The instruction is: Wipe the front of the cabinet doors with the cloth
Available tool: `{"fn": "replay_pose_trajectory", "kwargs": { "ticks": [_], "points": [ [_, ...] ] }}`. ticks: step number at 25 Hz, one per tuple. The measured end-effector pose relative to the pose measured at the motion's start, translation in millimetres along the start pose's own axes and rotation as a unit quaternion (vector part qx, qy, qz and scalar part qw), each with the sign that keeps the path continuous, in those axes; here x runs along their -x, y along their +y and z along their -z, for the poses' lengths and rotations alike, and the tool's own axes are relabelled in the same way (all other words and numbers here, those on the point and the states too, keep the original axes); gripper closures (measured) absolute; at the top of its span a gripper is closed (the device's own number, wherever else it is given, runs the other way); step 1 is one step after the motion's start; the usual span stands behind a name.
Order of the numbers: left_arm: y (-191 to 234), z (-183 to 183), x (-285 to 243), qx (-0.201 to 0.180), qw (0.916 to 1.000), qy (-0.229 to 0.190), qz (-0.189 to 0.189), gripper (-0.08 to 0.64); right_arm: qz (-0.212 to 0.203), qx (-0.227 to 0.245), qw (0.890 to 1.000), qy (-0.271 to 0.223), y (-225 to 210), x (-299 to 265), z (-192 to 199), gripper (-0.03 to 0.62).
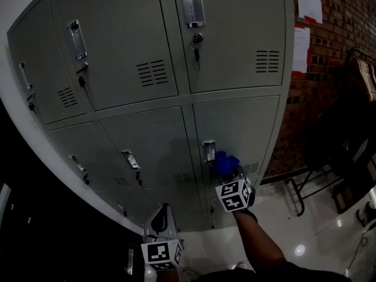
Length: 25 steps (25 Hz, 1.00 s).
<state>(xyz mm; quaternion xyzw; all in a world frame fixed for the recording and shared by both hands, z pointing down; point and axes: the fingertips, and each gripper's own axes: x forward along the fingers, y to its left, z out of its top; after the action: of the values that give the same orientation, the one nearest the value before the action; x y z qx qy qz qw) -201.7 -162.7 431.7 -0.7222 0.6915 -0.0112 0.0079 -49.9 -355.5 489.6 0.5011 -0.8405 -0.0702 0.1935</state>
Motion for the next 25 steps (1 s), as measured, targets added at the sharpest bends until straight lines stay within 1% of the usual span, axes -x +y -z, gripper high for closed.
{"fn": "replay_pose_trajectory", "kwargs": {
  "ticks": [4, 10, 12, 15, 17, 19, 22, 25],
  "points": [
    [11, -1, 2, 0.006, 1.0, -0.003, -0.001, 0.543, -0.004, 0.013, 1.0, 0.001, 18, -6, -7, 0.506],
    [16, 5, -4, 0.01, 0.9999, -0.004, 0.005, 0.543, -0.012, 0.016, 1.0, -0.014, 17, -5, -7, 0.506],
    [13, 4, -7, 0.011, 0.9999, -0.005, 0.012, 0.543, 0.015, 0.03, 0.999, -0.02, 4, 6, -2, 0.505],
    [8, 4, -11, 0.014, 0.9996, -0.003, 0.022, 0.543, 0.063, 0.044, 0.997, -0.01, -29, 26, 17, 0.505],
    [5, -5, -11, 0.017, 0.9995, -0.008, 0.025, 0.543, 0.079, 0.042, 0.996, 0.0, -50, 33, 34, 0.505],
    [1, -10, -10, 0.018, 0.9993, -0.012, 0.031, 0.543, 0.095, 0.045, 0.994, 0.02, -70, 40, 57, 0.504],
    [-3, -12, -11, 0.015, 0.9991, -0.013, 0.038, 0.543, 0.113, 0.025, 0.992, 0.053, -96, 42, 90, 0.505],
    [-6, -6, -15, 0.014, 0.999, -0.007, 0.042, 0.543, 0.129, 0.004, 0.988, 0.086, -115, 38, 107, 0.505]
  ]
}}
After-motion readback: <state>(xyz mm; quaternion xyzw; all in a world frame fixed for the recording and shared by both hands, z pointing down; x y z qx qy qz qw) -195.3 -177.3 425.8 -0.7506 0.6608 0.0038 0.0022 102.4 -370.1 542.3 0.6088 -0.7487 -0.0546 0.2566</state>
